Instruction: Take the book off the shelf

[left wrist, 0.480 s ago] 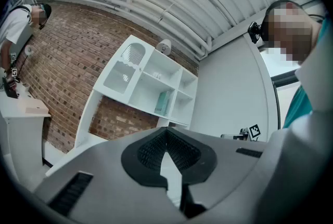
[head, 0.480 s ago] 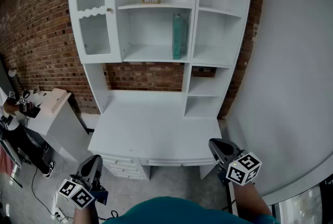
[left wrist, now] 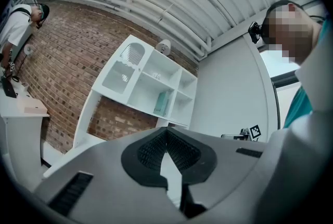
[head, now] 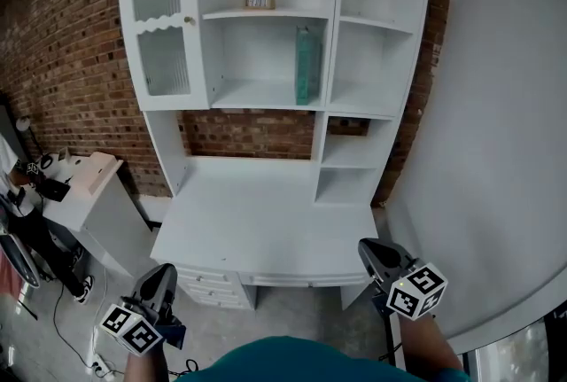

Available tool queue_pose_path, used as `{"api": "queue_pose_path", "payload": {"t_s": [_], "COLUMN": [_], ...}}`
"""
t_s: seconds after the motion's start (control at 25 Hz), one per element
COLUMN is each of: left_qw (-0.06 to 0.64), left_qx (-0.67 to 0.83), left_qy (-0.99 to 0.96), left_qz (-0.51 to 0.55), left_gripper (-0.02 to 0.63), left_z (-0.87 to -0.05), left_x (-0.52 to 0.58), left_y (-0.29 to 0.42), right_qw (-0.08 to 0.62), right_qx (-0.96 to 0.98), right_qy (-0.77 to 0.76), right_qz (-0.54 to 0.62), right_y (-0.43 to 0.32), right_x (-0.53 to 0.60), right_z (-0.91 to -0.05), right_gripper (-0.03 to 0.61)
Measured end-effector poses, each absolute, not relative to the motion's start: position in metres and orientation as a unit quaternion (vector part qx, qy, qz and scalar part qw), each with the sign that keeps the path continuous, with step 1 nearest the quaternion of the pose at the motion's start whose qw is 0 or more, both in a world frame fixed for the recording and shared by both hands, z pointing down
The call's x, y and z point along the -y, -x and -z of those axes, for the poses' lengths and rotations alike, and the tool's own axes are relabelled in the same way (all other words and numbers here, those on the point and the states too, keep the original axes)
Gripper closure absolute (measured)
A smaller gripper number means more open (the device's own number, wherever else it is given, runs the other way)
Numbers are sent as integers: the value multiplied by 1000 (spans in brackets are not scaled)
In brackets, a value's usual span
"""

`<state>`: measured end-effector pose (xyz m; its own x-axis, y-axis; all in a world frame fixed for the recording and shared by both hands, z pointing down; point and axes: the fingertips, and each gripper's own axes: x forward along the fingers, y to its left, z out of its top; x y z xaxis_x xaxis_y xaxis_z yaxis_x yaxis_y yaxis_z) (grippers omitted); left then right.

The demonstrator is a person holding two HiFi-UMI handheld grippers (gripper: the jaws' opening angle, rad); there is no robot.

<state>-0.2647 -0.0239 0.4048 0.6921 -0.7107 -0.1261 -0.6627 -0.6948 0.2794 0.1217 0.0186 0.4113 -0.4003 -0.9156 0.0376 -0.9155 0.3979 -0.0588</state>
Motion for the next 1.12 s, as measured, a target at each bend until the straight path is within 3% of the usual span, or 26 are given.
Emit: {"api": "queue_pose_path", "payload": {"t_s": [0.68,1.12], "left_qw": [101,101], "left_qx": [370,363], "left_qy": [-917,-921], "left_qz": [111,102], "left_gripper": [607,607], "left_z": [-403,-403], "left_x": [21,1], "left_y": [231,164], "right_qw": [-1,-10], "right_qx": [-845,-855], "right_qy": [535,518], "right_qz": [23,24], "right_y": [-141,-190], "right_x": [-27,-49], "right_z": [-412,-415], "right_gripper": [560,560]}}
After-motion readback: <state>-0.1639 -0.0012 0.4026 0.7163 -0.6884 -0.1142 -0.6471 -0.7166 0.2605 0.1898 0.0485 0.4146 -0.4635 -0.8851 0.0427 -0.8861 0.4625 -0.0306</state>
